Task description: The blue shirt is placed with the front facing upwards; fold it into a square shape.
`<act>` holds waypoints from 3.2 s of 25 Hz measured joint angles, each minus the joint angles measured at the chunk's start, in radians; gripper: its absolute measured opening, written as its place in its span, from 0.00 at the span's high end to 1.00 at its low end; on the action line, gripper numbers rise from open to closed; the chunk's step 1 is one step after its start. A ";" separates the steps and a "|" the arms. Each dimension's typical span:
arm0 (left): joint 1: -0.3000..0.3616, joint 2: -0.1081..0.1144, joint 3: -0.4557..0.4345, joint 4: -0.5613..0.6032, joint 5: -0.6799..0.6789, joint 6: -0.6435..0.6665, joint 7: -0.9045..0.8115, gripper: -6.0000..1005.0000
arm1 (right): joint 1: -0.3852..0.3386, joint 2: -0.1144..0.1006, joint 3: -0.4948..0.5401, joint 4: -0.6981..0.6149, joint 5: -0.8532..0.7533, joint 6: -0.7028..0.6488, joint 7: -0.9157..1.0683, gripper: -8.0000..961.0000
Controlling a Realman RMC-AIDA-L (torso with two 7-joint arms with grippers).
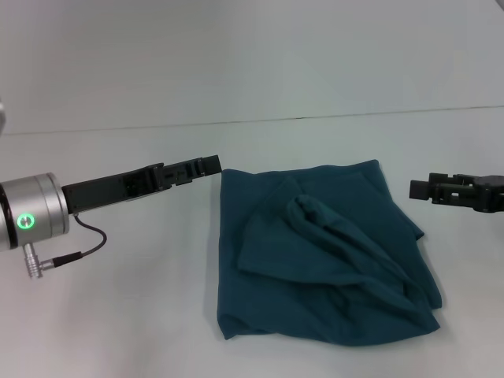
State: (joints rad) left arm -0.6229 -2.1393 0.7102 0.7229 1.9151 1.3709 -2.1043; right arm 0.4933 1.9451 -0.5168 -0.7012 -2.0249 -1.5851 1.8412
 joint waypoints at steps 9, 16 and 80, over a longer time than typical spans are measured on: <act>0.005 -0.003 0.026 -0.001 0.002 -0.098 0.020 0.10 | -0.016 -0.021 -0.005 0.000 0.000 -0.083 0.006 0.05; 0.019 0.002 0.026 -0.001 0.003 -0.151 0.042 0.10 | -0.010 -0.027 -0.013 0.000 -0.069 -0.119 0.030 0.05; 0.054 0.010 0.000 0.021 0.018 -0.247 0.118 0.10 | 0.131 0.113 -0.181 0.106 -0.191 0.141 0.256 0.05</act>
State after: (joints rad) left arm -0.5690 -2.1292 0.7102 0.7441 1.9327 1.1236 -1.9868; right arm 0.6244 2.0582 -0.6982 -0.5951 -2.2157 -1.4439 2.0973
